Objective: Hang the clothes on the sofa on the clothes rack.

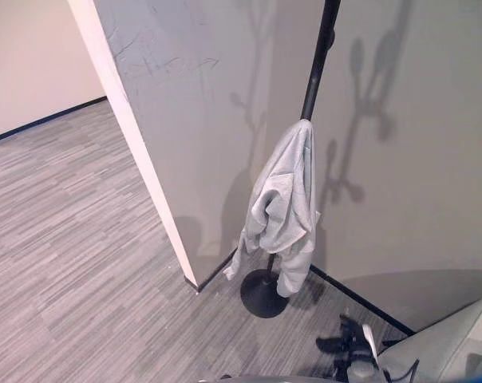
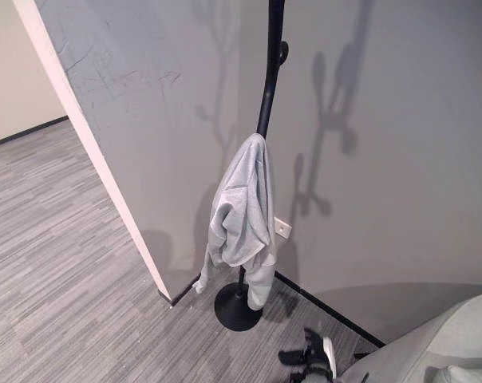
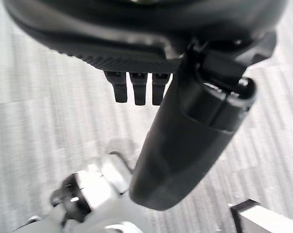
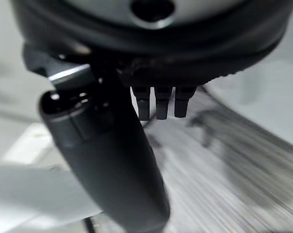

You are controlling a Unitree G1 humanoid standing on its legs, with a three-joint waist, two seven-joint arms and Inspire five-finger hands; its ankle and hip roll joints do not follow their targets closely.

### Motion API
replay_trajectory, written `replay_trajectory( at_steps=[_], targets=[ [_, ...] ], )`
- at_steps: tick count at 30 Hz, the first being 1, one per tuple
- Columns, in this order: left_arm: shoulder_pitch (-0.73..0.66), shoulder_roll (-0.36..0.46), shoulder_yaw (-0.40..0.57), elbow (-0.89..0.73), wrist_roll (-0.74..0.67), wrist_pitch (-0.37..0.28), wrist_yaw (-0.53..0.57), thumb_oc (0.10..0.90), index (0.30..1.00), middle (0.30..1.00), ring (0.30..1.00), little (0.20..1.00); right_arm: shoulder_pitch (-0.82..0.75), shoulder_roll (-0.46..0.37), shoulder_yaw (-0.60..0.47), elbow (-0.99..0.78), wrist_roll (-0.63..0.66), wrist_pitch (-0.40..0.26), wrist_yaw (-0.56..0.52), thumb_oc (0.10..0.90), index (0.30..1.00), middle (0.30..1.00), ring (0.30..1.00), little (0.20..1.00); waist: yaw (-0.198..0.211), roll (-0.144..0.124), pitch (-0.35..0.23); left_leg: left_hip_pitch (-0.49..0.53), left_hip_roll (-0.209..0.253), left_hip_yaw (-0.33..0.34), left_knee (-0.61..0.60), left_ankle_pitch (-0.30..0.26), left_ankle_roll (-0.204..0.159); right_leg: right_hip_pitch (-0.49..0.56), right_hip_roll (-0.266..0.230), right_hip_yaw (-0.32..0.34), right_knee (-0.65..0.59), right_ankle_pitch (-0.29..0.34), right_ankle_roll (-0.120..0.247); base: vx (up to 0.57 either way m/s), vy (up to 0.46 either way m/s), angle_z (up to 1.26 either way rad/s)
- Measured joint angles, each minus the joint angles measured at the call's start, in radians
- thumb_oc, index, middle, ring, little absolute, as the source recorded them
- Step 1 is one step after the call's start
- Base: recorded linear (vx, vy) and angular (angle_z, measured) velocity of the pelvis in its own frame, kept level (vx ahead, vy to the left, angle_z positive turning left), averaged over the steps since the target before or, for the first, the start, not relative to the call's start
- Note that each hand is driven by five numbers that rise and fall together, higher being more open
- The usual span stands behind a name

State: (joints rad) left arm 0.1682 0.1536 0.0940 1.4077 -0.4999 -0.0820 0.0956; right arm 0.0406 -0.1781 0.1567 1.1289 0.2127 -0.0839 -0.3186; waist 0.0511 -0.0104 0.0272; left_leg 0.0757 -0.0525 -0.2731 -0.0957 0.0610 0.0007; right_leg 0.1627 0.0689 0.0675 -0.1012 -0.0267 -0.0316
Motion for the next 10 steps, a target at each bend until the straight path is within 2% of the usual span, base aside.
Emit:
replay_trajectory(
  at_steps=[1, 2, 3, 4, 7, 9, 10],
  targets=[
    [-0.002, 0.001, -0.022, -0.001, 0.004, 0.0, -0.004, 0.8, 0.9, 0.9, 0.9, 0.9, -0.012, 0.01, -0.013, 0.062, 0.036, -0.003, 0.014, 0.8, 0.9, 0.9, 0.9, 0.9, 0.0, -0.001, -0.005, -0.001, 0.0, -0.001, 0.0, 0.0, 0.0, 0.0, 0.001, -0.002, 0.0, 0.0, -0.001, 0.03, -0.002, 0.08],
    [-0.006, 0.005, -0.05, 0.004, 0.036, -0.001, -0.021, 0.8, 0.9, 0.9, 0.9, 0.9, -0.033, 0.031, -0.055, 0.174, 0.131, -0.012, 0.044, 0.8, 0.9, 0.9, 0.9, 0.9, 0.001, -0.008, -0.014, -0.002, 0.0, -0.005, 0.0, -0.003, 0.002, 0.001, 0.001, -0.005, 0.0, -0.002, -0.003, 0.02, -0.003, 0.08],
    [-0.013, 0.003, -0.051, 0.004, 0.046, 0.0, -0.032, 0.8, 0.9, 0.9, 0.9, 0.9, -0.028, 0.036, -0.077, 0.219, 0.212, 0.016, 0.062, 0.8, 0.9, 0.9, 0.9, 0.9, 0.0, -0.004, -0.027, -0.003, 0.0, -0.007, 0.0, -0.005, 0.001, 0.001, 0.001, -0.006, 0.0, -0.003, -0.005, 0.03, -0.004, 0.06],
    [-0.02, 0.004, -0.07, 0.007, 0.057, 0.0, -0.036, 0.8, 0.9, 0.9, 0.9, 0.9, -0.038, 0.039, -0.103, 0.282, 0.275, 0.007, 0.089, 0.8, 0.9, 0.9, 0.9, 0.9, -0.001, -0.01, -0.032, -0.005, 0.001, -0.007, 0.0, -0.008, -0.003, -0.001, 0.001, -0.006, 0.0, -0.003, -0.005, 0.0, 0.0, 0.0],
    [-0.049, 0.013, -0.121, 0.003, 0.093, 0.002, -0.039, 0.8, 0.9, 0.9, 0.9, 0.9, -0.018, 0.036, -0.152, 0.362, 0.48, 0.039, 0.137, 0.8, 0.9, 0.9, 0.9, 0.9, -0.007, -0.01, -0.048, -0.001, 0.001, -0.007, 0.0, -0.007, 0.004, 0.003, 0.001, -0.009, 0.0, -0.005, -0.009, 0.0, 0.0, 0.0],
    [-0.058, 0.014, -0.141, 0.003, 0.112, 0.002, -0.039, 0.8, 0.9, 0.9, 0.9, 0.9, -0.016, 0.037, -0.161, 0.382, 0.511, 0.043, 0.142, 0.8, 0.9, 0.9, 0.9, 0.9, -0.006, -0.009, -0.048, -0.002, 0.001, -0.007, 0.0, -0.006, 0.004, 0.002, 0.001, -0.01, 0.0, -0.003, -0.011, 0.0, 0.0, 0.0],
    [-0.068, 0.02, -0.158, -0.001, 0.118, 0.001, -0.044, 0.8, 0.9, 0.9, 0.9, 0.9, -0.013, 0.037, -0.163, 0.389, 0.548, 0.056, 0.145, 0.8, 0.9, 0.9, 0.9, 0.9, -0.018, -0.009, -0.048, -0.001, 0.001, -0.006, 0.0, -0.003, 0.0, 0.002, 0.001, -0.009, 0.0, -0.003, -0.012, 0.0, 0.0, 0.0]
  ],
)
